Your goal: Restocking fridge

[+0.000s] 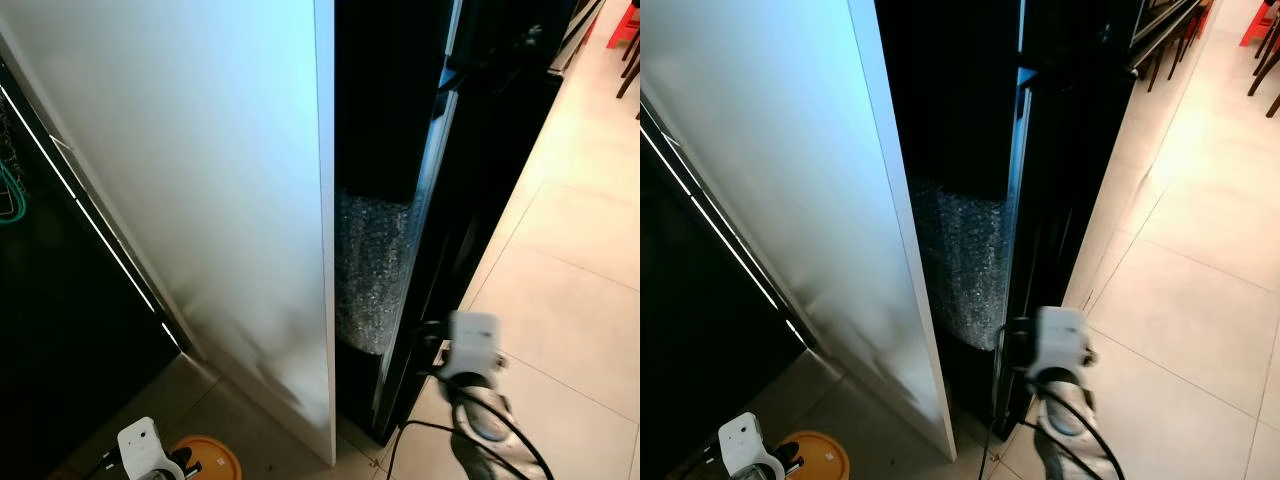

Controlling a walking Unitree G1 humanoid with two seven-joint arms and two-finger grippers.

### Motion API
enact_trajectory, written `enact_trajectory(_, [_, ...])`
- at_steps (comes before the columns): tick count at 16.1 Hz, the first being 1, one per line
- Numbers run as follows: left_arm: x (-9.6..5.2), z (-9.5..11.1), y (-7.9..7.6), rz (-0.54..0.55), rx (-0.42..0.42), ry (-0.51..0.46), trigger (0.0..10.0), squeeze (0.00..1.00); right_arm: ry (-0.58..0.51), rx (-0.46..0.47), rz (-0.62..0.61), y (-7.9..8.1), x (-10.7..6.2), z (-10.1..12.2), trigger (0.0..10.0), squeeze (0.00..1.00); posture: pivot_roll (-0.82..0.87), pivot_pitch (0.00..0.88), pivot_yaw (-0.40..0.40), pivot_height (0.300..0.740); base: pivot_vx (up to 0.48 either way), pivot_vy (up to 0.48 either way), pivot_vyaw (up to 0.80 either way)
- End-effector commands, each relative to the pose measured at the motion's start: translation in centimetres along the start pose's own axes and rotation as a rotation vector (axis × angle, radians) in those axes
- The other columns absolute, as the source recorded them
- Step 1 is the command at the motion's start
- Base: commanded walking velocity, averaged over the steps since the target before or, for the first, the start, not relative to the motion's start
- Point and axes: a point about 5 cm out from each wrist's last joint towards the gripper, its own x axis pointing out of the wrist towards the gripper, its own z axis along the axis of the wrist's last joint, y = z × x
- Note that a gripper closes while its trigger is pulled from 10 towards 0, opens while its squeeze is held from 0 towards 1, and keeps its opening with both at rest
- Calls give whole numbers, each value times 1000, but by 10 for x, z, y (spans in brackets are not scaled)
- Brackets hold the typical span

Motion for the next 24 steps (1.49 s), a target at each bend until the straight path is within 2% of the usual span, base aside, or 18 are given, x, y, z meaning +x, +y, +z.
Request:
enact_trajectory(1, [-1,-5,7,16,14,9,10000,0,-12,-34,85,13,-2,7,10000,0,-153,0,48,740,0,0,0])
enact_trajectory(3, [-2,-8,6,13,15,16,10000,0,3,-30,199,28,-3,11,10000,0,-146,0,46,740,0,0,0])
enact_trajectory(5, [-2,-9,6,5,22,18,10000,0,-29,-49,146,26,0,22,10000,0,-142,0,45,740,0,0,0])
enact_trajectory(6, [-2,-8,8,7,29,22,10000,0,-91,-91,98,21,5,32,10000,0,-146,0,48,740,0,0,0])
enact_trajectory(8, [-2,-9,11,8,47,30,10000,0,-128,-197,112,21,10,40,10000,0,-146,0,51,740,0,0,0])
enact_trajectory(9, [-3,-10,13,13,45,35,10000,0,-128,-172,110,20,12,41,10000,0,-143,0,50,740,0,0,0])
enact_trajectory(13, [-4,-15,16,14,58,50,10000,0,-162,-209,98,21,17,47,10000,0,-139,0,53,740,0,0,0])
enact_trajectory(15, [-4,-18,16,5,83,61,10000,0,-209,-176,99,22,19,54,10000,0,-138,0,52,740,0,0,0])
enact_trajectory(18, [-4,-18,16,0,84,63,10000,0,-218,-181,45,15,18,56,10000,0,-143,0,49,740,0,0,0])
enact_trajectory(20, [-5,-19,18,-3,90,69,10000,0,-234,-169,-144,-15,13,55,10000,0,-149,0,48,740,0,0,0])
enact_trajectory(21, [-5,-19,18,-4,91,70,10000,0,-234,-166,-198,-23,11,54,10000,0,-149,0,46,740,0,0,0])
enact_trajectory(23, [-4,-19,14,-10,94,74,10000,0,-190,-135,-393,-59,1,40,10000,0,-151,0,43,740,0,0,0])
enact_trajectory(24, [-4,-20,11,-15,96,76,10000,0,-170,-113,-440,-73,-2,34,10000,0,-151,0,42,740,0,0,0])
